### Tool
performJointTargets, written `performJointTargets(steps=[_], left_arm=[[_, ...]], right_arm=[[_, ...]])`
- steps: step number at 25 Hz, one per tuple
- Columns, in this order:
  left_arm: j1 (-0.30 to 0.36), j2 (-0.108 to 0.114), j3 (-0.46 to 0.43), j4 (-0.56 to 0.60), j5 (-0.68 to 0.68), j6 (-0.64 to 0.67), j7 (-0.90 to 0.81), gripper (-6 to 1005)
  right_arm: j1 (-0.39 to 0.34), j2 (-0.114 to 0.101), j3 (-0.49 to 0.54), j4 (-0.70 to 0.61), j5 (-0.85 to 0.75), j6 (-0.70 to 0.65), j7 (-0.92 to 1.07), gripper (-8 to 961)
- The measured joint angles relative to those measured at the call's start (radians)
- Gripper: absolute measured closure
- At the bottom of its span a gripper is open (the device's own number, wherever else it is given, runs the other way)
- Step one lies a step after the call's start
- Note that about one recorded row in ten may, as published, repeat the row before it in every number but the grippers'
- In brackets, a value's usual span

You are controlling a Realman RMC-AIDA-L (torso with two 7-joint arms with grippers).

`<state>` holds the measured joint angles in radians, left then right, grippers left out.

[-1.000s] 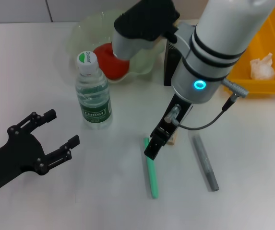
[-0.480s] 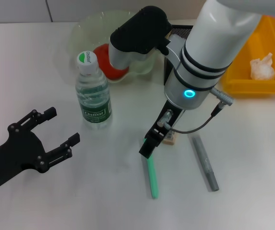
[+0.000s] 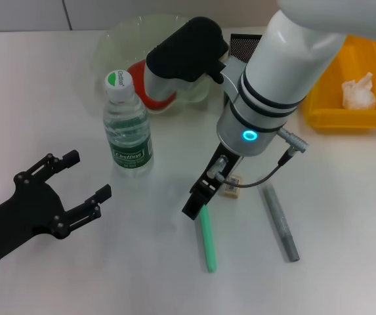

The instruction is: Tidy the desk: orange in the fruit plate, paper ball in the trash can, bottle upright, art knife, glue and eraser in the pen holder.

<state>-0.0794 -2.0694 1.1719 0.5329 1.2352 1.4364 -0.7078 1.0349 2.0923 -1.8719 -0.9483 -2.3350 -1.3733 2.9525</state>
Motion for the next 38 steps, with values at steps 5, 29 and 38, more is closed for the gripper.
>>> performJointTargets(steps=[5,29,38], left_arm=[[0.0,0.0,0.0,0.0,0.002,0.0,0.0,183],[-0.012,0.002,0.011,-0.023,0.005,0.028,0.011,184],[-0.016,0.003,0.011,-0.039,0.007,0.039,0.011,184]], right_arm=[[0.008,0.0,-0.023,0.022,0.008,0.003,0.0,148],[0.044,0.0,-0.036,0.117,0.072,0.064,0.003,148],[0.046,0.0,-0.038,0.135,0.073,0.064,0.003,149]])
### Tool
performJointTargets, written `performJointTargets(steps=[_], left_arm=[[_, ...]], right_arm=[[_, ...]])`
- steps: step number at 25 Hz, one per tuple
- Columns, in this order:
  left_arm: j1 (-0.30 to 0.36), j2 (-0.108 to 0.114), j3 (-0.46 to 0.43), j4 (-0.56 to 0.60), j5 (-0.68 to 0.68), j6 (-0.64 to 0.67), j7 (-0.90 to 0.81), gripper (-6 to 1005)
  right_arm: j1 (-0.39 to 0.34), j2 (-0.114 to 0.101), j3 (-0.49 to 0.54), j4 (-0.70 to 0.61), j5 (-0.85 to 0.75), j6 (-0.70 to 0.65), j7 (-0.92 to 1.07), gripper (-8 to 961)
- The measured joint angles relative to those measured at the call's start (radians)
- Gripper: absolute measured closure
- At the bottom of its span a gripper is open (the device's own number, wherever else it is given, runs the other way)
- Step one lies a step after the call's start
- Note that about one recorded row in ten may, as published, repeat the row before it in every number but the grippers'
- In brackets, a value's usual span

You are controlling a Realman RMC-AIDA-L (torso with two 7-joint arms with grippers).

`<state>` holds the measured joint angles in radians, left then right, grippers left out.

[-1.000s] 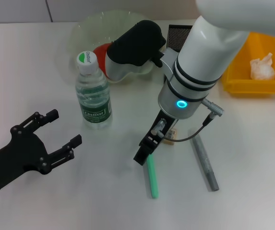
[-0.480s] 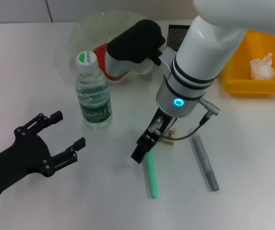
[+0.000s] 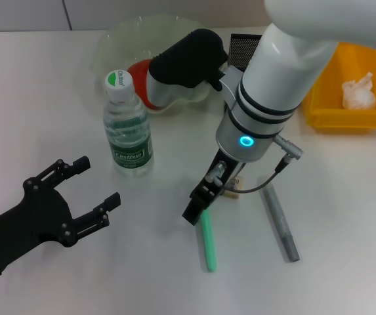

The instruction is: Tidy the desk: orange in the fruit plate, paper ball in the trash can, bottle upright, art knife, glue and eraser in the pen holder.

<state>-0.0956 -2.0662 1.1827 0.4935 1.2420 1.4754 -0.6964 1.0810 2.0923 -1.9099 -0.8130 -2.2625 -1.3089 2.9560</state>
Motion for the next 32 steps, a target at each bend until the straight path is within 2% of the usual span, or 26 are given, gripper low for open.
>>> performJointTargets(steps=[13,18,27,32], left_arm=[[-0.003,-0.001,-0.002,-0.001,0.001,-0.005,0.0,184],[-0.004,-0.001,-0.002,-0.001,0.001,-0.009,0.0,184],[-0.014,-0.002,-0.008,-0.013,0.0,-0.009,0.0,184],[-0.018,-0.002,-0.009,-0.016,0.0,-0.009,0.0,184]], right_arm=[[0.003,0.0,-0.012,0.017,0.0,0.007,0.0,274],[0.005,0.0,-0.012,0.027,0.0,0.006,0.0,441],[0.008,0.0,-0.012,0.032,0.0,-0.003,0.0,448],[0.008,0.0,-0.012,0.032,0.0,-0.012,0.0,625]])
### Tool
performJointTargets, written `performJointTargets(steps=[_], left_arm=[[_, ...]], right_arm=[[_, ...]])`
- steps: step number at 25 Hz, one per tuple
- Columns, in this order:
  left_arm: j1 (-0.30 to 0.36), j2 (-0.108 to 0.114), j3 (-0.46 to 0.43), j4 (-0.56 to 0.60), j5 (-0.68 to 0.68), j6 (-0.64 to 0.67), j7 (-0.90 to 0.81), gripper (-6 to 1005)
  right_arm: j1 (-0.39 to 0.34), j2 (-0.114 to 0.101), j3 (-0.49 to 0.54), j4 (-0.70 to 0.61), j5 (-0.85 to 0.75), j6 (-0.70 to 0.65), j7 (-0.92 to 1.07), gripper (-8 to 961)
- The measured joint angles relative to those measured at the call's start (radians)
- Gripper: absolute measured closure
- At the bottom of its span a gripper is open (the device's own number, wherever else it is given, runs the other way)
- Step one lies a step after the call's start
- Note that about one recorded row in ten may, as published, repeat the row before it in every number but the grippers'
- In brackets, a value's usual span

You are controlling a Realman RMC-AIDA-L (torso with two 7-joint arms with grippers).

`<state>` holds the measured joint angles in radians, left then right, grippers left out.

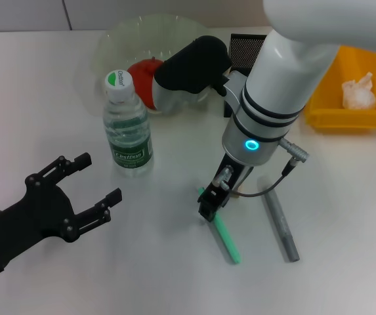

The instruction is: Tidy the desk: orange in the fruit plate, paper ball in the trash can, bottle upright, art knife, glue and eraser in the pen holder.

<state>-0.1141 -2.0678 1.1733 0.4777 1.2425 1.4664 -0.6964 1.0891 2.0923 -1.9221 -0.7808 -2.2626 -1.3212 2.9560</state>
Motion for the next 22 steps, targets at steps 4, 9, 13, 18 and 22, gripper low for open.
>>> performJointTargets(steps=[4,9,13,18,22], left_arm=[[-0.003,0.0,0.0,-0.001,0.0,0.0,0.0,184],[-0.009,0.0,0.0,-0.01,0.0,0.0,0.0,184],[-0.01,0.0,0.0,-0.01,0.0,0.0,0.0,184],[-0.012,0.0,0.0,-0.01,0.0,0.0,0.0,184],[-0.012,0.0,0.0,-0.01,0.0,0.0,0.0,183]], right_arm=[[0.0,0.0,0.0,0.0,0.0,-0.005,0.0,621],[0.0,0.0,0.0,0.0,0.002,-0.018,0.0,644],[-0.002,0.0,0.0,0.005,0.009,-0.018,0.0,685],[-0.003,0.0,0.004,0.006,0.012,-0.027,0.0,724],[-0.007,0.0,0.013,0.008,0.012,-0.028,0.0,717]])
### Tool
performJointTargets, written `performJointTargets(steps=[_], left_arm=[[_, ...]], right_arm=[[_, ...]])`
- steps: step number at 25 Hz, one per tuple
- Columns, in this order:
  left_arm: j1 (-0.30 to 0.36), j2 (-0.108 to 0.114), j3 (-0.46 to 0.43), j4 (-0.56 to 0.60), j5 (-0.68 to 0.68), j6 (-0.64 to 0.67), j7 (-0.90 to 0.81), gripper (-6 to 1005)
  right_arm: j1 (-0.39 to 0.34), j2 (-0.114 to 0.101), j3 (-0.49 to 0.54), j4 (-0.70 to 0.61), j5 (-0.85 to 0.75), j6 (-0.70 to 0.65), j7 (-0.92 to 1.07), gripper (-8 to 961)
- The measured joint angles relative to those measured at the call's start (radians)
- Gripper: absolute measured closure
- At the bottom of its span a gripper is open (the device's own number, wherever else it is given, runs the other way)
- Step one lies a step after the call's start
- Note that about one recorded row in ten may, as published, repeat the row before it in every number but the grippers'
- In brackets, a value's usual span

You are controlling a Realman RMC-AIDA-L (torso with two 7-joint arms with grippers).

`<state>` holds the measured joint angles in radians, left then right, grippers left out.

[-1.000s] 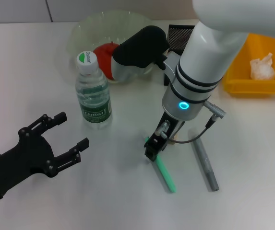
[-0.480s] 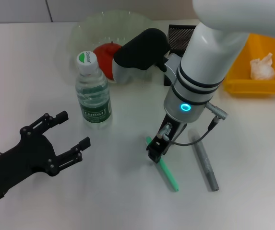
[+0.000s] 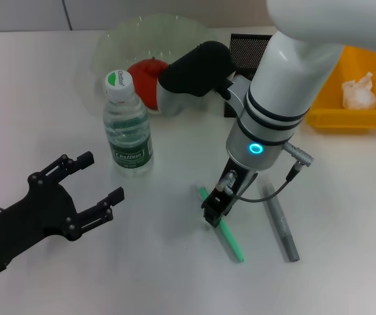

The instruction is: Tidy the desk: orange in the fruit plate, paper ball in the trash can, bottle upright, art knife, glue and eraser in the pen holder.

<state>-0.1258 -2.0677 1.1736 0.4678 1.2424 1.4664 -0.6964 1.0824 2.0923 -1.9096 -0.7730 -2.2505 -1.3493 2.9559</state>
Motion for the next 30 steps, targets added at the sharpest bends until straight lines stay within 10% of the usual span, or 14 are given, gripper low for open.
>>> performJointTargets(steps=[30], left_arm=[[-0.016,-0.001,0.0,-0.002,-0.001,-0.005,0.0,184]], right_arm=[[0.001,0.0,-0.027,0.002,-0.001,-0.012,-0.015,857]])
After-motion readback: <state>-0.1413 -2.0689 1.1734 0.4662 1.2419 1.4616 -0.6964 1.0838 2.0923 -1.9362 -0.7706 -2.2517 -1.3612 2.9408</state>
